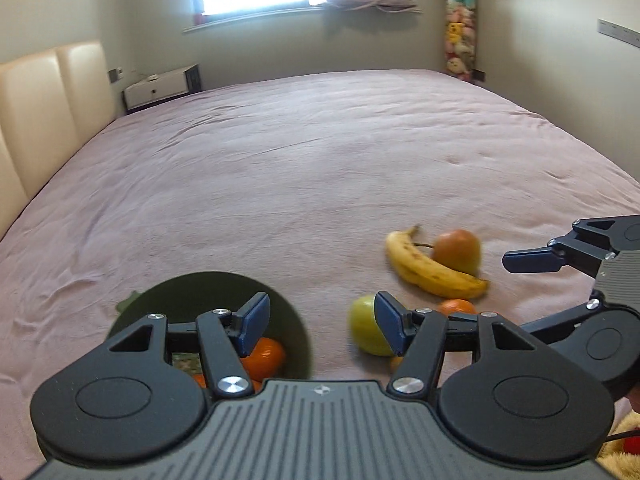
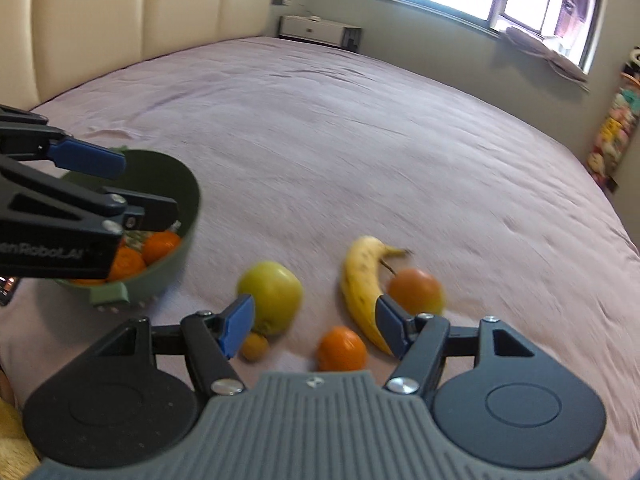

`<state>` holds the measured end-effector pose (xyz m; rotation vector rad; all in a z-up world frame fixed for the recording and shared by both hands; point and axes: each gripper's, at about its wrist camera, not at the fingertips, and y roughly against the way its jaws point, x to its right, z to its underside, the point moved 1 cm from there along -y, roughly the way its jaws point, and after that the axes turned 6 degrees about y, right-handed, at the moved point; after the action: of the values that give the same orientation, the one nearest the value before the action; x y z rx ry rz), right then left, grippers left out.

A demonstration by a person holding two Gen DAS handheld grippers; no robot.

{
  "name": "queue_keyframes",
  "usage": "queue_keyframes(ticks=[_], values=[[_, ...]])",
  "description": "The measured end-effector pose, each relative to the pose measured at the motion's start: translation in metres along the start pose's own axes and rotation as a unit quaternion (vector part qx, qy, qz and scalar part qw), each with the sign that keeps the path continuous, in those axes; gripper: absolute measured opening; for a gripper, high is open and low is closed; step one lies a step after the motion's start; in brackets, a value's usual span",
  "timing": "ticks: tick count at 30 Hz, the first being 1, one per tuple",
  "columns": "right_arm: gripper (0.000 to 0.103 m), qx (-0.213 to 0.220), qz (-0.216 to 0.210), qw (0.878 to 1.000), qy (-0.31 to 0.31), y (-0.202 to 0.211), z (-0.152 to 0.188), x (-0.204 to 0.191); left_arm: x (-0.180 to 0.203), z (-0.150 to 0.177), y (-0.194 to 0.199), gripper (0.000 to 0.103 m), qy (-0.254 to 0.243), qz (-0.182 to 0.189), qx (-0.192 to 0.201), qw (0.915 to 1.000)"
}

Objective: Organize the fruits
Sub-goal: 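Move both open tools back toward the remaining fruit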

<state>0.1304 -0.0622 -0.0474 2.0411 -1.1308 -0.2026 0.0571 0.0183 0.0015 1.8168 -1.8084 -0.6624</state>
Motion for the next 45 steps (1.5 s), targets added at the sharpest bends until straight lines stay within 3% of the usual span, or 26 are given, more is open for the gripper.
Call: queue_keyframes(ticks=[5, 12, 17, 22, 27, 34, 45], values=[[0.064, -0.015, 0.011, 0.999, -0.030, 0.005, 0.022, 0.011, 0.016, 0.010, -0.004, 0.071, 0.010, 0.031, -0.018, 0.9993], [0.062, -0.039, 0.028, 0.997, -0.061, -0.002, 0.047, 0.029, 0.023, 0.022, -0.020, 0.069, 0.064, 0.064, -0.050, 0.9946], [0.062, -0.048, 0.044, 0.996, -0.064, -0.007, 0.054, 0.037, 0.027, 0.025, -0.031, 0.066, 0.071, 0.056, -0.048, 0.9947], [0.060, -0.046, 0.039, 0.996, -0.069, -0.010, 0.058, 0.041, 0.028, 0.026, -0.041, 0.063, 0.088, 0.075, -0.059, 0.9915], [0.054, -0.041, 0.023, 0.998, -0.050, -0.019, 0.055, 0.038, 0.034, 0.027, -0.052, 0.059, 0.074, 0.058, -0.067, 0.9934], [0.053, -0.032, -0.002, 0.999, -0.027, -0.039, 0.051, 0.031, 0.032, 0.024, -0.059, 0.059, 0.067, 0.045, -0.057, 0.9951], [0.053, -0.045, -0.007, 0.997, -0.056, -0.057, 0.055, 0.041, 0.032, 0.026, -0.078, 0.059, 0.055, 0.033, -0.069, 0.9955]])
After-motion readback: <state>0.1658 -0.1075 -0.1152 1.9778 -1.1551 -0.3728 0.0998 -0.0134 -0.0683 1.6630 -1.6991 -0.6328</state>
